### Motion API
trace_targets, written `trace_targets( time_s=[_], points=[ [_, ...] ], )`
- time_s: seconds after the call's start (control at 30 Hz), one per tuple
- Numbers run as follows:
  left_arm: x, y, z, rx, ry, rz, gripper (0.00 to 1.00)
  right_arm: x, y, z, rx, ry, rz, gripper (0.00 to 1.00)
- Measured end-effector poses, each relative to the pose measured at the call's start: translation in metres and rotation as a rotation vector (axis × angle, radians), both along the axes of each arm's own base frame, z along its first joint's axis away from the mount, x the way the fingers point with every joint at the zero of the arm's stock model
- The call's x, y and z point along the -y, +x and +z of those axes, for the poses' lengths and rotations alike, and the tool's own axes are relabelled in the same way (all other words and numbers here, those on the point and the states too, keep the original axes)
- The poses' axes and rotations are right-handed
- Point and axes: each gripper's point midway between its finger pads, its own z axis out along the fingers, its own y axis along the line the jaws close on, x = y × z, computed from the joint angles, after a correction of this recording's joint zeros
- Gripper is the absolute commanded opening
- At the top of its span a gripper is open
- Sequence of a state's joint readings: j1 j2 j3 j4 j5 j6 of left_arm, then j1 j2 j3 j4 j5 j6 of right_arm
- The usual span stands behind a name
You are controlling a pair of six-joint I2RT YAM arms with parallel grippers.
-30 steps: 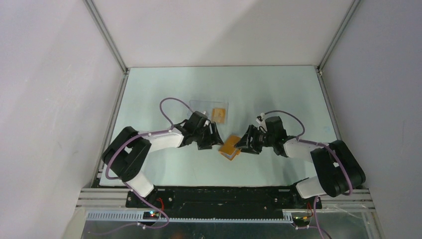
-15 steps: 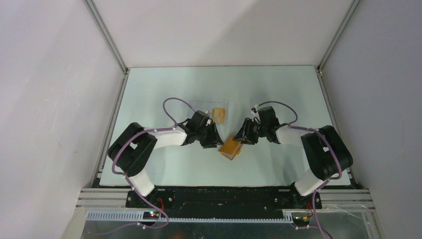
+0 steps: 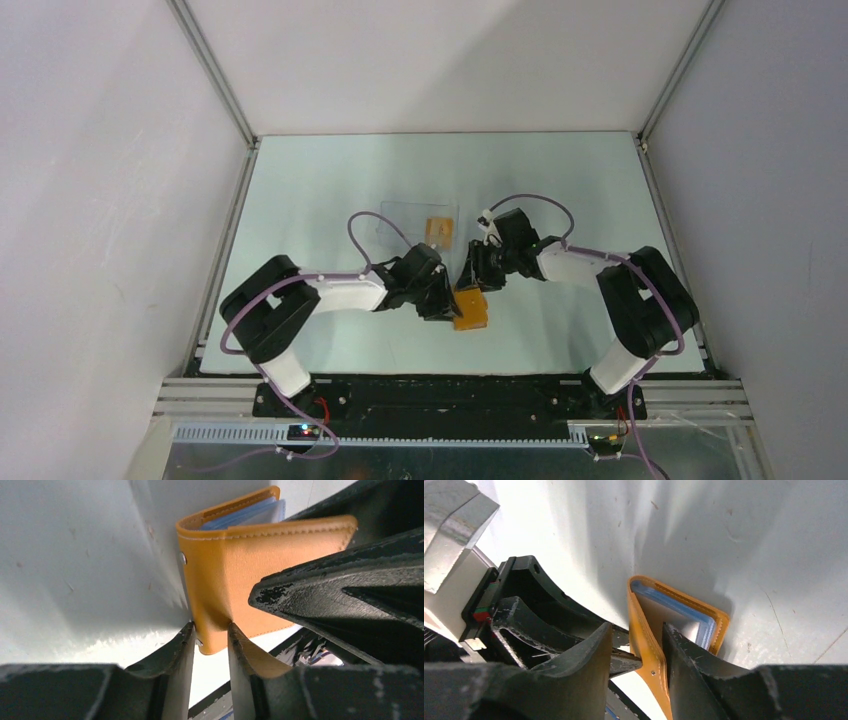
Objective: Put the credit cards into the card holder
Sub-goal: Open the card holder at the center of the board.
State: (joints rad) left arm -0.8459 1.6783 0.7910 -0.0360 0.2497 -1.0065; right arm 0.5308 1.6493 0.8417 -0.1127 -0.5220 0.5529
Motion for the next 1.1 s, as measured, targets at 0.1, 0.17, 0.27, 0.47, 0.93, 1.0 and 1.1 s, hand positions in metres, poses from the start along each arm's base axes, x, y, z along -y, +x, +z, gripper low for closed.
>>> trace_targets(
  time_s=[0.1, 0.17, 0.27, 0.47, 0.93, 1.0, 1.1],
  points=[
    [-0.001, -0.009, 0.001, -0.018, -0.005, 0.014, 0.35, 0.005, -0.006, -0.001, -0.008, -0.030, 0.013, 0.60],
    [-0.005, -0.013, 0.002, -0.026, -0.004, 0.028, 0.41, 0.011, -0.009, 0.001, -0.006, -0.057, 0.012, 0.66],
    [-0.011, -0.016, 0.002, -0.033, -0.002, 0.052, 0.44, 0.020, -0.012, 0.011, 0.024, -0.091, -0.001, 0.68],
    [-0.015, -0.017, 0.000, -0.036, 0.000, 0.080, 0.45, 0.028, -0.015, 0.026, 0.054, -0.103, -0.013, 0.63],
    [-0.021, -0.002, 0.001, -0.040, -0.052, 0.134, 0.40, 0.021, -0.026, -0.015, -0.100, -0.112, 0.021, 0.48],
    [-0.021, -0.002, 0.000, -0.041, -0.055, 0.132, 0.40, 0.017, -0.026, -0.016, -0.112, -0.093, 0.026, 0.46],
    [-0.019, -0.003, 0.000, -0.044, -0.062, 0.126, 0.40, 0.012, -0.027, -0.015, -0.126, -0.062, 0.034, 0.42]
  ],
)
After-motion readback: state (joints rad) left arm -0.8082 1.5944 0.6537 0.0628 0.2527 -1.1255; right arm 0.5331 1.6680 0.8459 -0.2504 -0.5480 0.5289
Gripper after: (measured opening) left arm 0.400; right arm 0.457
